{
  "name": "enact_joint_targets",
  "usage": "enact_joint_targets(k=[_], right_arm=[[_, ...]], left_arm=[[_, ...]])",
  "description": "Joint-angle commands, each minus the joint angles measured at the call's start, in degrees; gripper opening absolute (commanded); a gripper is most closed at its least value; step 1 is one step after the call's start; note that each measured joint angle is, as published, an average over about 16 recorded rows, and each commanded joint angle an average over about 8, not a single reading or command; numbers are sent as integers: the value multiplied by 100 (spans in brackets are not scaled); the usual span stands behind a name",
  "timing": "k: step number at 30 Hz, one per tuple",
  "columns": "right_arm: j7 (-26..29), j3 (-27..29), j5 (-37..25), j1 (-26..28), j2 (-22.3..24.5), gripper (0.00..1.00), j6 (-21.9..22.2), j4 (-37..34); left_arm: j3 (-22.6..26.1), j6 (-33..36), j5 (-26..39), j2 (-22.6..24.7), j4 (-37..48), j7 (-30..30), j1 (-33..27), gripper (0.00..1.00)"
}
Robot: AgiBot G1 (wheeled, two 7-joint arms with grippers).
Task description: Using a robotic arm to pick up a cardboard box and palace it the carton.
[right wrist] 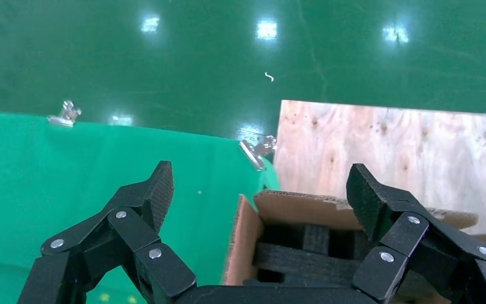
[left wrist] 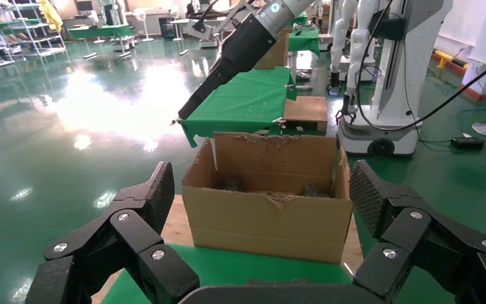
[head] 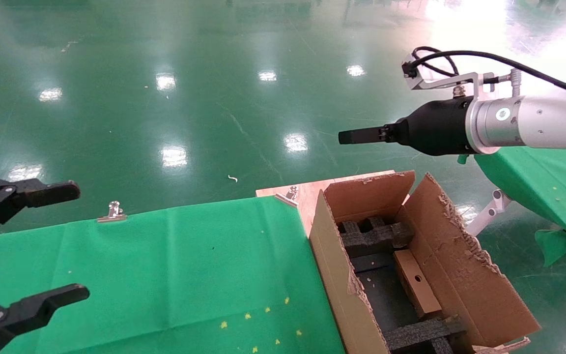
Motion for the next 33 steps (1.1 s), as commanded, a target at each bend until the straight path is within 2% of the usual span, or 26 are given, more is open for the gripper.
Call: enact_joint_targets(k=[1, 33], right_arm=[[-22, 25, -5, -33, -6, 100, -16, -6], [-4539, 3982, 2289, -3046, -391, 100, -2223, -211]], left_arm=[[0, 0, 0, 0, 0, 0, 0, 100], [1, 0, 0, 0, 0, 0, 0, 100]])
